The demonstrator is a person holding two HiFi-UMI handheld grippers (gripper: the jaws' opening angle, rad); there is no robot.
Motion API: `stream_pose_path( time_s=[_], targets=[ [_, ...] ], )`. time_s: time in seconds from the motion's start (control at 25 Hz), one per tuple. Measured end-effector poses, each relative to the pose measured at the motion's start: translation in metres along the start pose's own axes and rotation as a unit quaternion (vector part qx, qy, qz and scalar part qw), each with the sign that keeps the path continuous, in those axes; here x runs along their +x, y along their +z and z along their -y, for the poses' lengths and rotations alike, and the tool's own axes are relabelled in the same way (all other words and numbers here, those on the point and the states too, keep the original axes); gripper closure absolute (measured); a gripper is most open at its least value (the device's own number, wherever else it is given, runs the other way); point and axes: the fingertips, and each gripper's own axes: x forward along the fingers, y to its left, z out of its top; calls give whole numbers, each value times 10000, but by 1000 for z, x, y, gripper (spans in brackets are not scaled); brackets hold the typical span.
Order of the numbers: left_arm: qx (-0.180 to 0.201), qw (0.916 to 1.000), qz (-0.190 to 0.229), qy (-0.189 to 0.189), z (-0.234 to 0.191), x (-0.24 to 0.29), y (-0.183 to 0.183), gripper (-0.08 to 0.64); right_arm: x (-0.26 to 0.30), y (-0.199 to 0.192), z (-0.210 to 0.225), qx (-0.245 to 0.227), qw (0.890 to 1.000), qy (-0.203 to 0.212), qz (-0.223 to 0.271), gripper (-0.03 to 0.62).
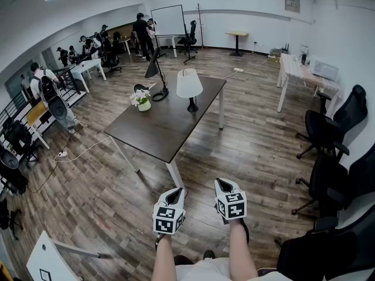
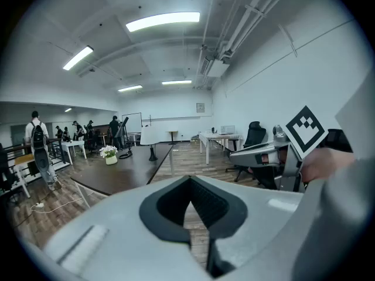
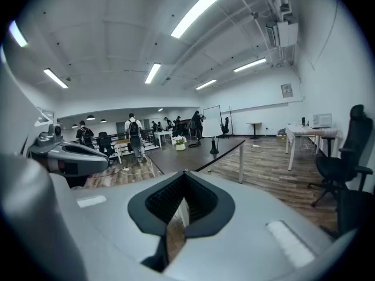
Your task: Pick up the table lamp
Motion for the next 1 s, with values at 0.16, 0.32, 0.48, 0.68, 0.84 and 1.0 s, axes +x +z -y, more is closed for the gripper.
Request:
stream_pose_path(
  time_s=[0.16, 0.32, 0.48, 0.68, 0.84, 1.0],
  targets=[
    [46, 10000, -8, -29, 4, 3, 4, 560, 1, 5, 7, 92, 10000, -5, 34, 569],
    [38, 10000, -24, 20, 3, 0, 1, 560, -3, -5, 12, 99, 9999, -23, -55, 569],
    [-150, 9998, -39, 79, -5, 1, -6, 560, -2, -11, 7, 122, 9998, 158, -44, 568],
    [-388, 9992, 32, 15, -9, 26, 1, 560, 4, -4, 3, 173, 9986, 497, 89, 567],
    [-465, 9984, 286, 138, -14, 56, 22, 560, 16, -1, 18, 120, 9985, 520, 100, 566],
    [-483, 9983, 324, -27, -14, 90, 44, 560, 28, 1, 43, 221, 9988, 425, 41, 566]
  ],
)
